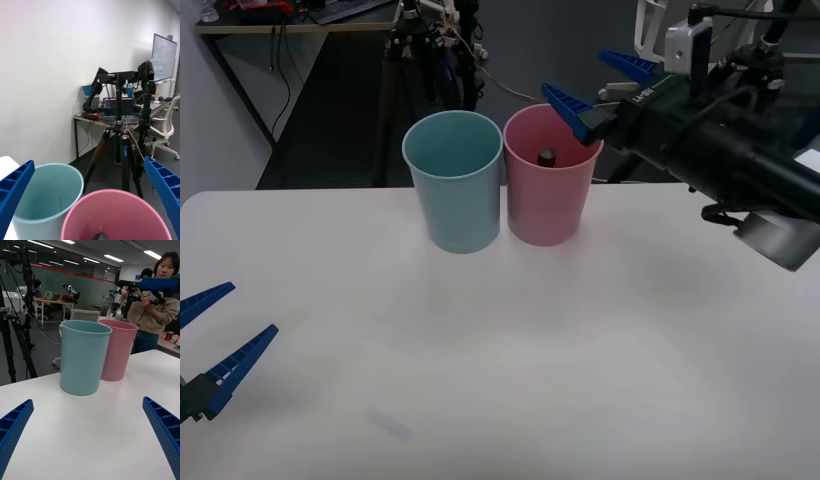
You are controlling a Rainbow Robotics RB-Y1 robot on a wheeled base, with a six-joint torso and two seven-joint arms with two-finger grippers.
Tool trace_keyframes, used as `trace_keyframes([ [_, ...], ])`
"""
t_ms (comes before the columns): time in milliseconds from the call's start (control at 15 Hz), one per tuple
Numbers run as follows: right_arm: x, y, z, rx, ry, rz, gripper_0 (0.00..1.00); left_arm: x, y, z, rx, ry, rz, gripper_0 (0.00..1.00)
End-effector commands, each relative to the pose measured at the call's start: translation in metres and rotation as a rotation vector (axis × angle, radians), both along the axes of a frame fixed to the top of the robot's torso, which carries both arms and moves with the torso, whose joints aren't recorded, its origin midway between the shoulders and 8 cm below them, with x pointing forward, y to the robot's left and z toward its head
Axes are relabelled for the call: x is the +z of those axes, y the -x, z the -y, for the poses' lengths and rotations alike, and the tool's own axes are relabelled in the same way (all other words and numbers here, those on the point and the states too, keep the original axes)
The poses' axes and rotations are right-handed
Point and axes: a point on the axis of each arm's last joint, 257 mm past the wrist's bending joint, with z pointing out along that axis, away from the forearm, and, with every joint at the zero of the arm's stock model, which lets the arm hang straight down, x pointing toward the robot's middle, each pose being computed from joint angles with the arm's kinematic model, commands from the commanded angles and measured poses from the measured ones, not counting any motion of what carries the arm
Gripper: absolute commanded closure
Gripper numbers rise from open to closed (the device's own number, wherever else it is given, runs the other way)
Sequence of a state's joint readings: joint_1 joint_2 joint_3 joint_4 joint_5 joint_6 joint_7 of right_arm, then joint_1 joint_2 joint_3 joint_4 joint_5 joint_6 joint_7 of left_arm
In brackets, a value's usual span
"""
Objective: Grasp the object on the table and drop it into the matching bin: aluminum can to the light blue bin, PET bottle to the pink bin.
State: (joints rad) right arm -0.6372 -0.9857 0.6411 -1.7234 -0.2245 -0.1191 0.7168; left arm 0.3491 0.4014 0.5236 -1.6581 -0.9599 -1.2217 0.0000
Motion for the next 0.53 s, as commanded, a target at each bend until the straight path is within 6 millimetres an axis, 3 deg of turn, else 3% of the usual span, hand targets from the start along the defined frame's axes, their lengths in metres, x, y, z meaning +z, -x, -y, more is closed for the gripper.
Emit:
trace_keyframes([
  [67,-0.012,0.037,0.015,0.05,-0.008,0.006,0.0,0.0,0.0,0.0,0.0,0.0,0.0,0.0],
  [533,-0.063,0.098,0.066,0.11,-0.006,-0.007,0.0,0.0,0.0,0.0,0.0,0.0,0.0,0.0],
])
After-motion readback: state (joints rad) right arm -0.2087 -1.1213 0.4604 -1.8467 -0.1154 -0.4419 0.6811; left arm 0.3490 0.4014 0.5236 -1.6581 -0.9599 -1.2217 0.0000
